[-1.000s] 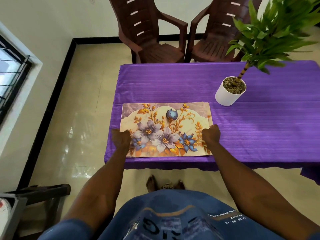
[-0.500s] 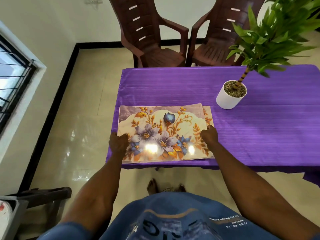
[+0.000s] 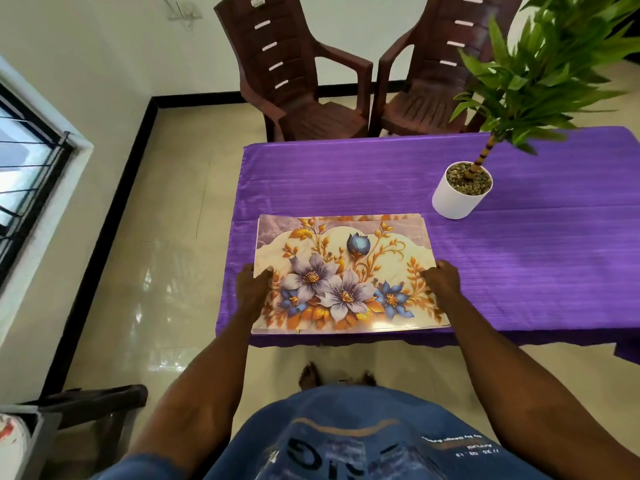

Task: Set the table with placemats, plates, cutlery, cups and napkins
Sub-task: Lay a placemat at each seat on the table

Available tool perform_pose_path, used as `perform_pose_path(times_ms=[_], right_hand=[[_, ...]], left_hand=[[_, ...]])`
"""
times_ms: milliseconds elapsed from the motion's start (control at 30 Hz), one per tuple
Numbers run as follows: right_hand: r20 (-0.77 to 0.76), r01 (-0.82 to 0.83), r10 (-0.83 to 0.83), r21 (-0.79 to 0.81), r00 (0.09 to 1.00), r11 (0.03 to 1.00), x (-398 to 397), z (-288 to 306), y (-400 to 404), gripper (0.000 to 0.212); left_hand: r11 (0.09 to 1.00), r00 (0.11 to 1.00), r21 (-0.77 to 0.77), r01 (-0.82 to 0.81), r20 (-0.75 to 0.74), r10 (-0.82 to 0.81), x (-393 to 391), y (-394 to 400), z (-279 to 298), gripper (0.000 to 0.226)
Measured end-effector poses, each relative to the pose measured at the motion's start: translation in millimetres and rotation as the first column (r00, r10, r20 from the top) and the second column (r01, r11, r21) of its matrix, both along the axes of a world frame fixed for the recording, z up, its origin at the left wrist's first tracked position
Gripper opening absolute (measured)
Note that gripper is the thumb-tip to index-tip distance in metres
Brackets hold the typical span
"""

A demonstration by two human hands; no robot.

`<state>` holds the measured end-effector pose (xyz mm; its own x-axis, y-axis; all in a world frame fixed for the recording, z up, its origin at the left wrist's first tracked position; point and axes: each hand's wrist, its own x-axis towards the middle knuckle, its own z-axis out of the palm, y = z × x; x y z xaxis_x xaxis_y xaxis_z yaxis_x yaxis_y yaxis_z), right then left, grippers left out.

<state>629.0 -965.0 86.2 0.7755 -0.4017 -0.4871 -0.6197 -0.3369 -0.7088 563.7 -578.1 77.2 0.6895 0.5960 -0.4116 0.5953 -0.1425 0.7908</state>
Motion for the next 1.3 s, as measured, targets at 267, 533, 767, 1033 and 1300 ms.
perform_pose_path(times_ms=[267,533,767,1033,1300], right_hand=[[0.074,0.107,-0.114,0.093,0.991,0.990,-28.7,31.2,-48.7,0.021],[0.100,0.242,-0.251,0.098,0.963,0.965,-60.6,46.4,-89.2,0.020],[0.129,0.380,-0.391,0.098,0.911,0.920,-97.3,50.0,-125.3,0.018],[0.253,0.440,-0.442,0.068,0.861,0.896,-103.2,57.5,-226.7,0.013],[0.309,0.443,-0.435,0.045,0.846,0.895,-96.5,66.9,-394.6,0.009]], left_hand=[[0.974,0.973,0.033,0.225,0.051,-0.227,8.0,-50.6,17.7,0.042],[0.956,0.951,0.067,0.287,0.101,-0.292,18.6,-101.4,22.8,0.033],[0.869,0.865,0.197,0.454,0.136,-0.483,16.2,-149.0,32.0,0.037],[0.815,0.779,0.283,0.506,0.256,-0.572,20.9,-259.6,41.9,0.034],[0.847,0.816,0.244,0.472,0.242,-0.524,21.6,-427.3,49.5,0.032]])
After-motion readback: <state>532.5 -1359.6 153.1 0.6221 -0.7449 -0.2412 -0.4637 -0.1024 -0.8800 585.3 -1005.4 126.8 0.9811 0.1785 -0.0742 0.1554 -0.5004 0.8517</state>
